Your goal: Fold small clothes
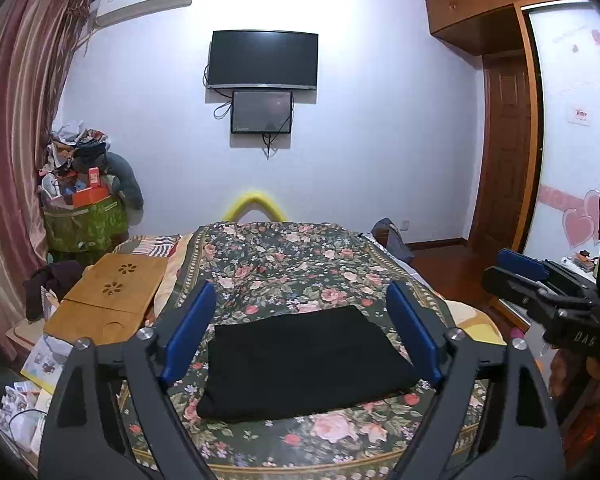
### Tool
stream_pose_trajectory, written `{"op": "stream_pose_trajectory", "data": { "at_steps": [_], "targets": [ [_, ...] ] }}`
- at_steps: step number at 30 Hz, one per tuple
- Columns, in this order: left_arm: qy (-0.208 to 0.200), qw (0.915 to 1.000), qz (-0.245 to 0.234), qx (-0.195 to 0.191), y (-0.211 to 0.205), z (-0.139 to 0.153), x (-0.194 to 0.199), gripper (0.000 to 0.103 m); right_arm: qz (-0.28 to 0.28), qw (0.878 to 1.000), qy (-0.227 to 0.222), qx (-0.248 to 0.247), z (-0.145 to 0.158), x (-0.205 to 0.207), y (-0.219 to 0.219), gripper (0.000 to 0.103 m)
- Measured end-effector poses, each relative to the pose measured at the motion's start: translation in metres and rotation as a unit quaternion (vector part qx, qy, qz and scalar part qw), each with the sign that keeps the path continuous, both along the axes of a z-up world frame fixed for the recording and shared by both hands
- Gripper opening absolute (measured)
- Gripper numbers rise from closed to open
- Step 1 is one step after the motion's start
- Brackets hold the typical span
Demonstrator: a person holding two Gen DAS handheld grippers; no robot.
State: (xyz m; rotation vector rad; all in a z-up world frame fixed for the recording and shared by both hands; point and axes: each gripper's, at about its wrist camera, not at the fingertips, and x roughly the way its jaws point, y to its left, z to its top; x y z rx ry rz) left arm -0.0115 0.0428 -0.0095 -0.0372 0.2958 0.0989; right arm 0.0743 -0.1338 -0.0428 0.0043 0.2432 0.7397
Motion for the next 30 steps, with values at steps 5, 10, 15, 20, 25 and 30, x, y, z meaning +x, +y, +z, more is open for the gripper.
{"op": "stream_pose_trajectory", "data": {
  "at_steps": [5, 10, 15, 20, 25, 30],
  "targets": [
    [-0.016, 0.9997, 0.014, 0.016, -0.010, -0.002, -0.010, 0.100, -0.021, 1.000, -0.017, -0.012, -0.001, -0.009, 0.003, 0.088],
    [-0.019, 0.9996, 0.015, 0.013, -0.011, -0.001, -0.013, 0.101, -0.026, 0.999, -0.018, -0.012, -0.002, -0.008, 0.002, 0.097],
    [-0.017, 0.9998, 0.014, 0.001, -0.008, -0.003, -0.012, 0.101, -0.029, 0.999, -0.020, -0.012, -0.003, -0.010, 0.001, 0.098],
    [-0.013, 0.9998, 0.015, -0.005, -0.006, -0.005, -0.009, 0.101, -0.030, 0.999, -0.022, -0.013, -0.005, -0.016, 0.001, 0.101],
    [-0.012, 0.9998, 0.016, -0.007, -0.004, -0.005, -0.007, 0.101, -0.030, 0.999, -0.022, -0.012, -0.005, -0.016, 0.001, 0.102],
    [-0.011, 0.9998, 0.016, -0.008, -0.003, -0.007, -0.006, 0.102, -0.032, 0.999, -0.021, -0.013, -0.004, -0.016, 0.000, 0.102]
  ]
}}
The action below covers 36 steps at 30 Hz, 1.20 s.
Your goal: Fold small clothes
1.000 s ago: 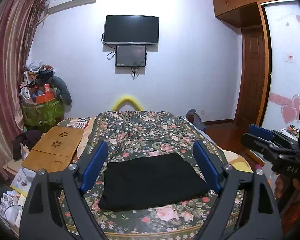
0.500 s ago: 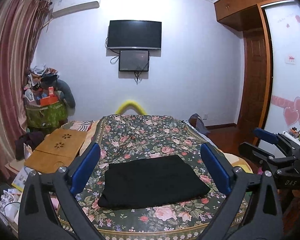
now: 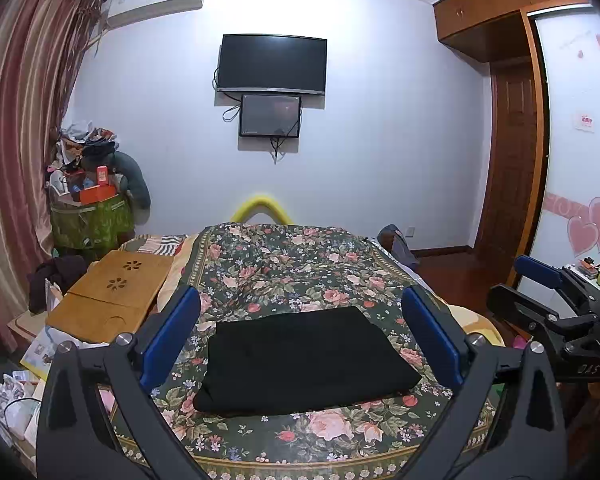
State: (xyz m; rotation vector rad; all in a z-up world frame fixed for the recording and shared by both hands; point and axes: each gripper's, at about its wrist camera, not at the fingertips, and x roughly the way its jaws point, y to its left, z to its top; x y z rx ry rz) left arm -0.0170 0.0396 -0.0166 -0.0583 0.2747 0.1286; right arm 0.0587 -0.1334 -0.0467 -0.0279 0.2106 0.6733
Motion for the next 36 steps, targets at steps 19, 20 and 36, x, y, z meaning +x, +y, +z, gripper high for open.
{"op": "stream_pose_trajectory", "data": {
  "at_steps": [19, 20, 36],
  "targets": [
    [0.001, 1.0000, -0.001, -0.004, 0.0007, -0.0038, 0.0017, 0.102, -0.003, 1.000, 0.005, 0.003, 0.0000, -0.0014, -0.0004, 0.102],
    [0.001, 1.0000, -0.001, -0.005, 0.0009, -0.0036, 0.0012, 0.103, -0.002, 1.000, 0.005, 0.003, -0.0002, -0.0016, -0.0005, 0.102],
    [0.001, 1.0000, -0.001, -0.005, 0.0024, -0.0036, 0.0004, 0.103, -0.001, 1.000, 0.008, 0.003, 0.0010, -0.0029, -0.0010, 0.102]
  ]
}}
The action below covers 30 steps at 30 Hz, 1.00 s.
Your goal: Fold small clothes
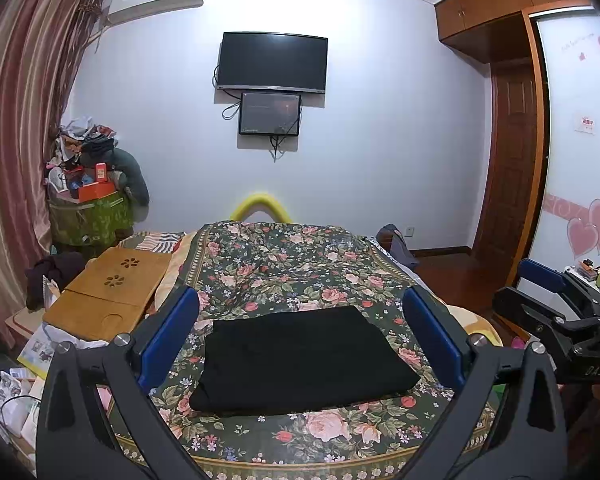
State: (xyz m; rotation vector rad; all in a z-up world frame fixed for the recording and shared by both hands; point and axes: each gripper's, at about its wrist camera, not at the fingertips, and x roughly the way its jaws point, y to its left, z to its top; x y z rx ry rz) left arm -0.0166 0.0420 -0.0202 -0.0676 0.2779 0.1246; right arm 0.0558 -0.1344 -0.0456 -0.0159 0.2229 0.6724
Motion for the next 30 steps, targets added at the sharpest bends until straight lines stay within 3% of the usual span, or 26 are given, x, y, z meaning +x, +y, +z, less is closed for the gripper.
{"op": "stream_pose_trajectory", "data": {
  "at_steps": [30],
  "targets": [
    [0.016, 0.9996, -0.021, -0.007, -0.0004, -0.0023, 0.0082, 0.103, 0.001, 1.000, 0.012, 0.003, -0.0029, -0.0012, 0.0034, 0.102]
  ]
}}
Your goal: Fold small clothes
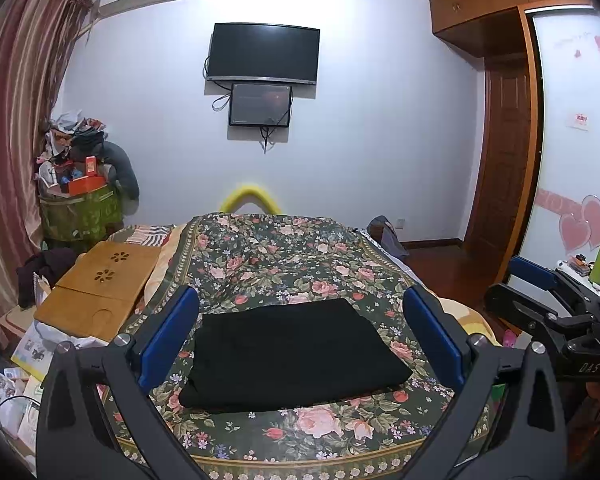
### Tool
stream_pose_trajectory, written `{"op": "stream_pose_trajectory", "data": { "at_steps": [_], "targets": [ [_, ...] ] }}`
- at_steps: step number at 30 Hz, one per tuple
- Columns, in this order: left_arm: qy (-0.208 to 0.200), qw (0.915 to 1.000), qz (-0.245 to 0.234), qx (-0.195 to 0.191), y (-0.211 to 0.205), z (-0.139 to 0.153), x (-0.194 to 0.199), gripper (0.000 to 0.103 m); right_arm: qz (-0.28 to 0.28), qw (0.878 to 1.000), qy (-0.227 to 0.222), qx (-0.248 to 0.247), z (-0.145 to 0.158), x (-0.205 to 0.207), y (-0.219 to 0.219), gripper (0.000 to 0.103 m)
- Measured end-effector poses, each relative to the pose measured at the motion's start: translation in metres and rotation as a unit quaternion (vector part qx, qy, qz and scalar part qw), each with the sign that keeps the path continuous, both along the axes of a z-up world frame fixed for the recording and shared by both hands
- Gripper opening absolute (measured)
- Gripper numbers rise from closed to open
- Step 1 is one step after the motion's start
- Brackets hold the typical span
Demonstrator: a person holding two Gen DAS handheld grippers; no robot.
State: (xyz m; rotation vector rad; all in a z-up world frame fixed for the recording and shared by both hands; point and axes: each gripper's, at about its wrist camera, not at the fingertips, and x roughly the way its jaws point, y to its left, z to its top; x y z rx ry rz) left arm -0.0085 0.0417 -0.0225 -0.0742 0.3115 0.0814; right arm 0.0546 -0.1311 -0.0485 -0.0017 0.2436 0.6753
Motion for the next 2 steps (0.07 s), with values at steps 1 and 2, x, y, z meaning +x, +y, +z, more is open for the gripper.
{"op": "stream_pose_trajectory", "data": {
  "at_steps": [1, 2],
  "targets": [
    [0.001, 1.0000, 0.000, -0.001, 0.0006, -0.0004, 0.0007, 0.103, -0.001, 1.000, 0.000, -0.001, 0.0000, -0.0001, 0.0001, 0.102],
    [0.002, 1.0000, 0.000, -0.001, 0.0013, -0.0008, 0.0014, 0.103, -0.001, 1.000, 0.001, -0.001, -0.0002, 0.0000, 0.0004, 0.102]
  ]
}}
